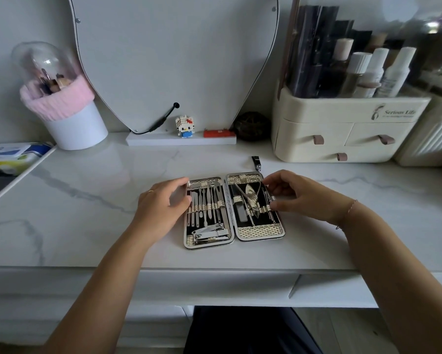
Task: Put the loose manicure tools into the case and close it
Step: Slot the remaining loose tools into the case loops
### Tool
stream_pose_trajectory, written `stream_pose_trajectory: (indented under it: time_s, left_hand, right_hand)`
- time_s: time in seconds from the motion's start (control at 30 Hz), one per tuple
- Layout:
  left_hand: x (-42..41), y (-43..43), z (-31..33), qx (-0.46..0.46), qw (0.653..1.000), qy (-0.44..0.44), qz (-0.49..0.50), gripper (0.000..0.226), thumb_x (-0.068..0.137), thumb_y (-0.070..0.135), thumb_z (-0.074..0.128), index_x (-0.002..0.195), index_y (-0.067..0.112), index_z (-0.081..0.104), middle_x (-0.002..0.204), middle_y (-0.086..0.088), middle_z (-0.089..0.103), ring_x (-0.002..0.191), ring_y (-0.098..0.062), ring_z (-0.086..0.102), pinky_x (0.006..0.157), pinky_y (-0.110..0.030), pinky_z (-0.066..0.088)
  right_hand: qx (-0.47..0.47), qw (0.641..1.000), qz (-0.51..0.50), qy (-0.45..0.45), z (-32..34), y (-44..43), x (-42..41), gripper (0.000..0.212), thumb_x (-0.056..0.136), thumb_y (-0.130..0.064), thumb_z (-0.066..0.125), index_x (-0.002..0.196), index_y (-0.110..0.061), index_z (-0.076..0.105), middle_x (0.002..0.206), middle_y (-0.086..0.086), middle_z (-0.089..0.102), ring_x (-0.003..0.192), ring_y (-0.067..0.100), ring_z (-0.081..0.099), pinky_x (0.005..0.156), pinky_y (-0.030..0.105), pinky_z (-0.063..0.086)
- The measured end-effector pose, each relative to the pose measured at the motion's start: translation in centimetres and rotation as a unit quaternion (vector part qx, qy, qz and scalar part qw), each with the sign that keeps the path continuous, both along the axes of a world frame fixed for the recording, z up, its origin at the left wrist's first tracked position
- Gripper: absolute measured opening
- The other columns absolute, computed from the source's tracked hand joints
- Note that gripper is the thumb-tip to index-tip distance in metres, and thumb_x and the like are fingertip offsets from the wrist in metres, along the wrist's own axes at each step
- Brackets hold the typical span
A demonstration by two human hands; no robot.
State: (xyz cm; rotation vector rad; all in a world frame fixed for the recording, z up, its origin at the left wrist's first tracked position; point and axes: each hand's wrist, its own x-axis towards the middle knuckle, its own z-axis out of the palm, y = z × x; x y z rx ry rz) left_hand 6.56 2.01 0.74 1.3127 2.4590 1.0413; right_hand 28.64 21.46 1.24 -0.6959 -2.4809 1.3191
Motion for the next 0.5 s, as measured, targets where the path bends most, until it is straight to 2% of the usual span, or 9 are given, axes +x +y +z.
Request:
stream_pose_trajectory:
  time_s: [0.1, 0.2, 0.3, 0.4, 0.5]
  left_hand:
    - [-0.2, 0.1, -0.3, -0.001, 1.0, -0.006, -0.003, 0.041, 0.089, 0.026, 0.059, 0.13, 0.032, 0.054, 0.129, 0.004, 0.056, 0.117, -0.015, 0.049, 0.108, -0.04, 0.033]
    - [-0.5, 0.1, -0.6, 0.019, 0.999, -0.039, 0.015, 0.046, 0.084, 0.02, 0.06, 0.128, 0.032, 0.055, 0.13, 0.01, 0.056, 0.121, -0.011, 0.048, 0.103, -0.03, 0.036]
    - [-0.7, 0.0, -0.7, 0.051, 0.994, -0.045, 0.086, 0.044, 0.08, 0.014, 0.06, 0.123, 0.026, 0.06, 0.124, 0.009, 0.061, 0.114, -0.01, 0.053, 0.093, -0.024, 0.038]
    - [-0.8, -0.1, -0.7, 0.083, 0.985, -0.044, 0.143, 0.038, 0.082, 0.008, 0.056, 0.117, 0.02, 0.065, 0.116, 0.001, 0.066, 0.098, -0.012, 0.056, 0.084, -0.023, 0.039]
    - [-0.9, -0.1, -0.8, 0.101, 0.981, -0.043, 0.159, 0.038, 0.084, 0.0, 0.048, 0.113, 0.017, 0.067, 0.112, -0.003, 0.067, 0.092, -0.013, 0.056, 0.08, -0.024, 0.039]
  right_hand:
    - [0.009, 1.0, -0.016, 0.011, 0.1, -0.3, -0.2, 0.046, 0.074, -0.007, 0.075, 0.114, -0.017, 0.054, 0.1, 0.001, 0.057, 0.094, 0.013, 0.054, 0.095, 0.031, 0.048]
    - [-0.021, 1.0, -0.005, 0.015, 0.2, -0.5, -0.2, 0.046, 0.076, -0.004, 0.073, 0.116, -0.014, 0.053, 0.102, 0.004, 0.059, 0.093, 0.011, 0.056, 0.092, 0.027, 0.049]
    - [-0.072, 0.996, -0.017, 0.052, 0.2, -0.2, -0.3, 0.038, 0.083, 0.005, 0.061, 0.115, -0.011, 0.049, 0.1, 0.007, 0.064, 0.091, 0.013, 0.061, 0.088, 0.026, 0.05]
    - [-0.061, 0.988, -0.108, 0.089, -0.1, 0.8, -0.4, 0.029, 0.085, 0.007, 0.055, 0.102, -0.017, 0.053, 0.092, 0.006, 0.066, 0.081, 0.016, 0.061, 0.08, 0.026, 0.05]
    - [-0.047, 0.982, -0.163, 0.088, -0.2, 1.0, -0.4, 0.027, 0.085, 0.008, 0.053, 0.093, -0.018, 0.058, 0.084, 0.002, 0.066, 0.07, 0.007, 0.062, 0.063, 0.013, 0.049]
